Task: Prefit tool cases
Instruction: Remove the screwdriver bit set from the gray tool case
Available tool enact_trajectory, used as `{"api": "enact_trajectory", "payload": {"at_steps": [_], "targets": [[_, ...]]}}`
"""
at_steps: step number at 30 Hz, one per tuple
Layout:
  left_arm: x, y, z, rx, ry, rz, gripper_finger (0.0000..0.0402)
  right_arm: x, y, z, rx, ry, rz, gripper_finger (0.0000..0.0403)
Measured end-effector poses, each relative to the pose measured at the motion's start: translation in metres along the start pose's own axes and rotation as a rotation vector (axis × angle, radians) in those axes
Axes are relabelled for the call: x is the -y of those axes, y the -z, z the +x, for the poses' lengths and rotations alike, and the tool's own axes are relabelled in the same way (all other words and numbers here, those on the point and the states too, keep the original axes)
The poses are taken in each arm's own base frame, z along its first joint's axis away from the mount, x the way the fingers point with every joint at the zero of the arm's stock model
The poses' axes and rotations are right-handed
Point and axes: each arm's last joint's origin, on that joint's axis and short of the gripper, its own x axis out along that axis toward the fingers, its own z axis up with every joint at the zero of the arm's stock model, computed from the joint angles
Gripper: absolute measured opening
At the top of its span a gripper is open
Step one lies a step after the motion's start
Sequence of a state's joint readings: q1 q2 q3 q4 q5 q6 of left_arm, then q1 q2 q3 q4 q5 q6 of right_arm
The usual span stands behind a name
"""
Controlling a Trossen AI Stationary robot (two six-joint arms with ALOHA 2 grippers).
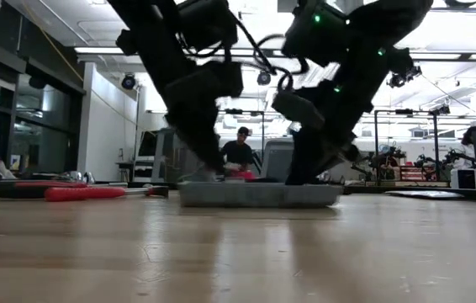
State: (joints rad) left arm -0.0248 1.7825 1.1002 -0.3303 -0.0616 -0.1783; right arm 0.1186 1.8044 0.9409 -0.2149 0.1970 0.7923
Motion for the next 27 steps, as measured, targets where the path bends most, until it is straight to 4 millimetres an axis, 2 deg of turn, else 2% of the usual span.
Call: {"api": "enact_trajectory", "payload": {"at_steps": [1,3,5,27], "targets": [[0.000,0.000,-0.001,-0.002,-0.002,0.000,0.0077,-0.001,0.001,0.000,0.000,-0.007,0.002,0.0000],[0.000,0.001,0.000,-0.007,-0.001,0.001,0.0026,-0.002,0.002,0.000,-0.003,-0.015,0.000,0.0000],[0.000,0.001,0.000,-0.010,-0.001,0.000,0.0004,-0.002,0.002,0.000,-0.001,-0.024,-0.001,0.0000],[-0.002,0.012,-0.011,-0.131,0.008,0.004,0.0001,-0.002,0.003,0.001,-0.007,-0.019,-0.012,0.0000]]}}
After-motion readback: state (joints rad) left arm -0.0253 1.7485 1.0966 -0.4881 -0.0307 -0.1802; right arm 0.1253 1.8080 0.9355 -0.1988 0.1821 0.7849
